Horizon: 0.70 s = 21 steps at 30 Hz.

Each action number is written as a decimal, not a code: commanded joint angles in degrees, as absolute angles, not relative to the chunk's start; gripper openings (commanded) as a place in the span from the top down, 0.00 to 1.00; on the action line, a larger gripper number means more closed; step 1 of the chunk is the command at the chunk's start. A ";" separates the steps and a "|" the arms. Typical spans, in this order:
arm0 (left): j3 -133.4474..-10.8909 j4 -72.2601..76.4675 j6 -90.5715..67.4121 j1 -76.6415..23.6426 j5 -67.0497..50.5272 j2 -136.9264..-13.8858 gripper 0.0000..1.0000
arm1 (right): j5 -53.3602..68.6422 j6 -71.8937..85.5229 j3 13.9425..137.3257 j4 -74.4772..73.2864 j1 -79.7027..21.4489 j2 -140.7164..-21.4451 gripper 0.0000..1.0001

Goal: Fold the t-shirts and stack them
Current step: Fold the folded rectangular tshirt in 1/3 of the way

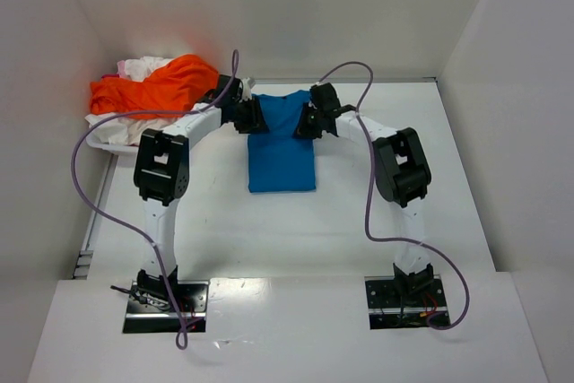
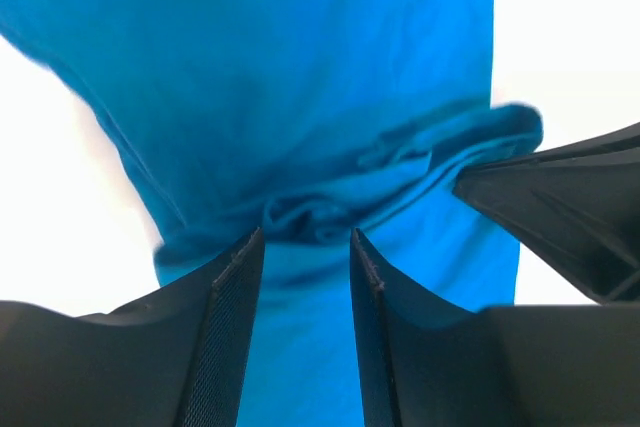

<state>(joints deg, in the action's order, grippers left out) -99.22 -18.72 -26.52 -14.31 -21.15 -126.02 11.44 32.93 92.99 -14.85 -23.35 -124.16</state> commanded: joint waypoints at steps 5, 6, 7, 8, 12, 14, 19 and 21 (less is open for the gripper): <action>-105.47 -20.48 -24.17 -13.71 -18.54 -129.46 0.50 | 11.86 31.73 99.66 -15.99 -20.04 -125.95 0.85; -106.08 -21.09 -23.65 -13.71 -18.02 -129.46 0.47 | 11.87 31.73 100.28 -16.52 -19.52 -125.95 0.85; -106.08 -21.09 -23.64 -13.19 -18.02 -129.46 0.45 | 11.87 31.73 100.28 -16.52 -19.51 -125.08 0.85; -106.08 -21.09 -22.95 -13.18 -17.32 -127.90 0.44 | 11.87 31.73 100.28 -16.52 -18.99 -124.37 0.85; -103.63 -21.62 -21.53 -13.18 -16.70 -122.27 0.30 | 10.02 30.50 96.87 -16.52 -18.46 -118.58 0.84; -102.22 -23.02 -20.83 -13.18 -17.84 -118.59 0.19 | 8.62 29.88 94.06 -16.52 -17.75 -113.22 0.78; -89.78 -23.03 -20.83 -13.18 -16.70 -109.18 0.00 | 9.31 29.27 80.09 -14.94 -17.75 -103.02 0.60; -85.63 -23.73 -21.53 -13.18 -17.40 -105.04 0.00 | 9.84 29.27 74.92 -16.25 -17.75 -99.76 0.54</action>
<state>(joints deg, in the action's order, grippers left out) -90.35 -22.94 -22.41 -13.28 -16.80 -110.59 9.69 30.35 80.20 -16.16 -17.91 -105.21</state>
